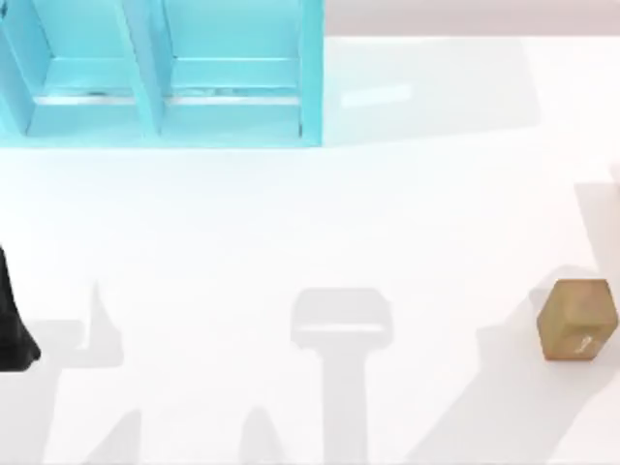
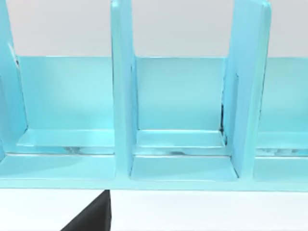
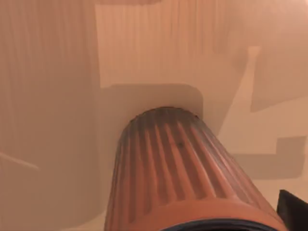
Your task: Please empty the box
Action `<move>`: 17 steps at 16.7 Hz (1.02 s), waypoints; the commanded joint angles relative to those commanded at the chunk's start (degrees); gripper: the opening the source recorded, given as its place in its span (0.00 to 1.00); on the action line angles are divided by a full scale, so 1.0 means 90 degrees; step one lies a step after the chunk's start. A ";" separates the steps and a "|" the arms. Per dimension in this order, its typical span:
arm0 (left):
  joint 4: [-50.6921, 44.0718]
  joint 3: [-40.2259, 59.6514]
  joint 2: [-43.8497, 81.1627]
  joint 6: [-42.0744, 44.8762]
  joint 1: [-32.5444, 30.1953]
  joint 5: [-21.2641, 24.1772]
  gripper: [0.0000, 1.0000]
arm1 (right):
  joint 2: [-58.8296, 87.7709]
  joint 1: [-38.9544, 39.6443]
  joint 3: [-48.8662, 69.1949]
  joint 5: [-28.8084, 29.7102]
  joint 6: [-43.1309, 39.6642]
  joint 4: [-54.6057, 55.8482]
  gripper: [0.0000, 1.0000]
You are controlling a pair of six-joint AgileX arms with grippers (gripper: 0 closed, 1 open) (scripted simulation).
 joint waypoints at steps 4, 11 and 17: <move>0.0000 0.0000 0.0000 0.0000 0.0000 0.0000 1.00 | 0.0000 0.0000 0.0000 0.0000 0.0000 0.0000 0.00; 0.0000 0.0000 0.0000 0.0000 0.0000 0.0000 1.00 | -0.0023 -0.0020 0.0066 -0.0036 0.0018 -0.0088 0.00; 0.0000 0.0000 0.0000 0.0000 0.0000 0.0000 1.00 | -0.0389 -0.0149 0.1144 -0.0230 -0.0041 -0.1169 0.00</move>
